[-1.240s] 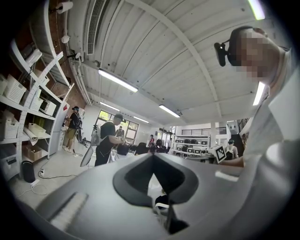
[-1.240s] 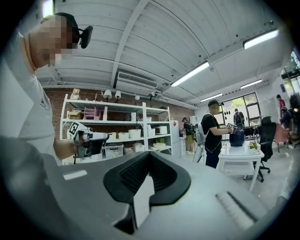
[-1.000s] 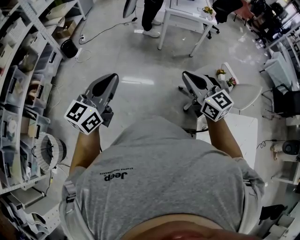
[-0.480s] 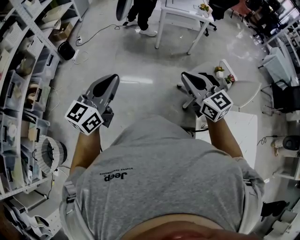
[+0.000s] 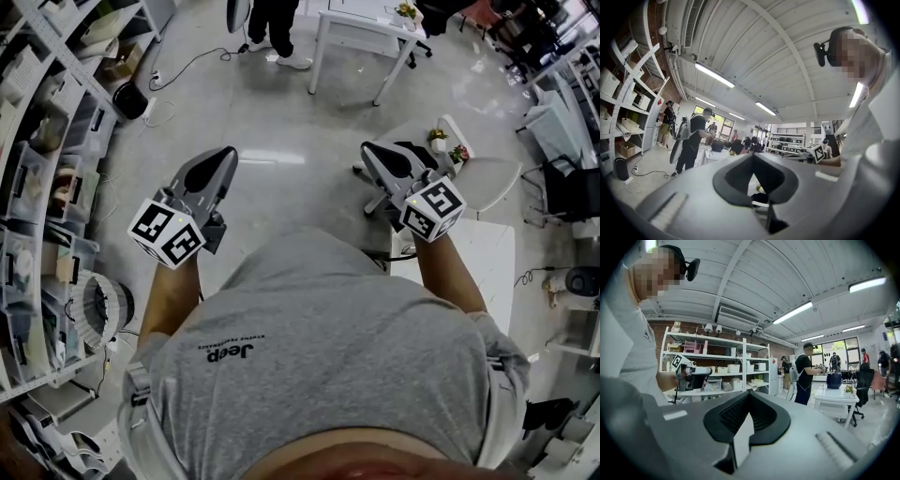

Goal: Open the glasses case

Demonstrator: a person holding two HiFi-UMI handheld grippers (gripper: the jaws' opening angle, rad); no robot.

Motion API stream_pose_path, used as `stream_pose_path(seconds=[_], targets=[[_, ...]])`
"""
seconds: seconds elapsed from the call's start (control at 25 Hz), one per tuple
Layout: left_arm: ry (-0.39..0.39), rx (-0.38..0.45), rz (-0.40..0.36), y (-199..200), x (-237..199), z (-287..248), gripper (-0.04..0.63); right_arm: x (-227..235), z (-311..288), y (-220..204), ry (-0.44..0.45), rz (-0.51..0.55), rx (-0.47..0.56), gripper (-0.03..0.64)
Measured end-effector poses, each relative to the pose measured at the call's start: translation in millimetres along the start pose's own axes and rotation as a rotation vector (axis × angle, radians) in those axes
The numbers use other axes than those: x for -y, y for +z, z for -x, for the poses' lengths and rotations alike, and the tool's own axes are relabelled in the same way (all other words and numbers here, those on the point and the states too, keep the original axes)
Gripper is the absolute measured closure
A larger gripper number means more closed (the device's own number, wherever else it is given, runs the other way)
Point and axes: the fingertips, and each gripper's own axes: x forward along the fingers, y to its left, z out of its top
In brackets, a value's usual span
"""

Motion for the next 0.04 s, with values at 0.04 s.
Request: stream_pose_path(seconds=[0.04], targets=[[-0.003, 0.001, -0.001, 0.0, -0.4, -0.5, 0.55, 0.1, -0.3, 0.5, 0.002, 0.004, -0.001, 0.615]])
